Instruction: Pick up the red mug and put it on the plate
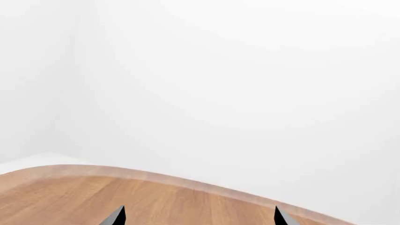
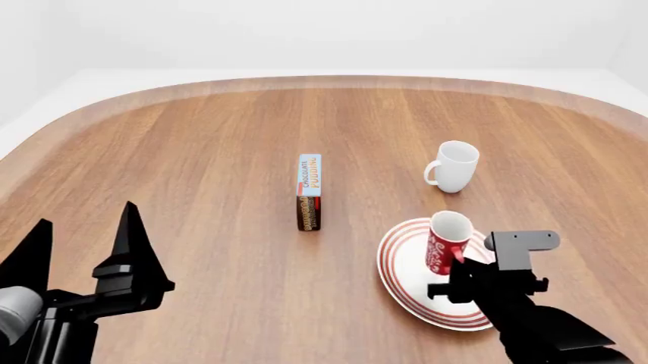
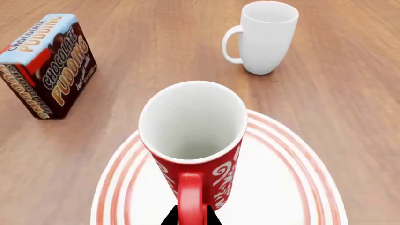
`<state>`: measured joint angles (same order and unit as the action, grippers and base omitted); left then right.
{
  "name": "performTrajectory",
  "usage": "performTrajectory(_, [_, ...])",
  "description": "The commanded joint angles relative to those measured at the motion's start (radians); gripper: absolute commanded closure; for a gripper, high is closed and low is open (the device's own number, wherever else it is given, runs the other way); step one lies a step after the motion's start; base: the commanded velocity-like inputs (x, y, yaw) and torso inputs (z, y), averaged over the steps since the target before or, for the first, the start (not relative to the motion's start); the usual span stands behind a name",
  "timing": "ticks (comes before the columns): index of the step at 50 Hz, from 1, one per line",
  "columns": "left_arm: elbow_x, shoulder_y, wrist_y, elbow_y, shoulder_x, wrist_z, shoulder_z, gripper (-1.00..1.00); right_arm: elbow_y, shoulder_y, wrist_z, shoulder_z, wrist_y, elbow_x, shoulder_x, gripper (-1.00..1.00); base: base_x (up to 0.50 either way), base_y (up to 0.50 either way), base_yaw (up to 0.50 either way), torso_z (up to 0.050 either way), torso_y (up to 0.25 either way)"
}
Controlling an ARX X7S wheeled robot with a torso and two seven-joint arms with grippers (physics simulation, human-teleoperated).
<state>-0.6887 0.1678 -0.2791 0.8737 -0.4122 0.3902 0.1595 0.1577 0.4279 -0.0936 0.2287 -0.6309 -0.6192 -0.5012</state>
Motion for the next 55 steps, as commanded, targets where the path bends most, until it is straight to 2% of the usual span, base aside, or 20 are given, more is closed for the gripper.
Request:
performTrajectory(1, [-0.006,0.003,0.004,0.005,-0.005,0.004,0.000,-1.00,0.101,0.054,0.029,0.024,0.021,0.034,0.025,1.00,0.00,0.00,0.00,0.000,0.000])
performTrajectory(20, [-0.017,0.011,0.010,0.013,-0.015,0.010,0.004,-1.00,0.228,0.095,0.059,0.044,0.053,0.058,0.051,1.00,0.00,0.00,0.00,0.000,0.001])
performTrajectory(28, [-0.019,0.012,0.013,0.014,-0.018,0.013,0.004,-1.00,0.219,0.095,0.044,0.042,0.054,0.061,0.051,1.00,0.00,0.00,0.00,0.000,0.000])
performTrajectory(29, [-0.019,0.012,0.013,0.013,-0.018,0.013,0.003,-1.00,0.205,0.092,0.041,0.042,0.051,0.061,0.048,-1.00,0.00,0.00,0.00,0.000,0.000])
performTrajectory(34, [-0.019,0.014,0.015,0.013,-0.019,0.014,0.001,-1.00,0.099,0.048,0.008,0.017,0.049,0.041,0.027,-1.00,0.00,0.00,0.00,0.000,0.000])
performTrajectory(43, [-0.022,0.020,0.020,0.015,-0.022,0.015,0.001,-1.00,-0.395,-0.216,-0.113,-0.101,-0.014,-0.102,-0.071,-1.00,0.00,0.00,0.00,0.000,0.000])
performTrajectory(46, [-0.014,0.028,0.023,0.021,-0.022,0.012,-0.005,-1.00,-0.585,-0.344,-0.168,-0.179,-0.027,-0.170,-0.119,-1.00,0.00,0.00,0.00,0.000,0.000])
performTrajectory(55, [-0.022,0.029,0.023,0.033,-0.030,0.019,-0.001,-1.00,-0.968,-0.636,-0.288,-0.431,0.005,-0.301,-0.205,-1.00,0.00,0.00,0.00,0.000,0.000])
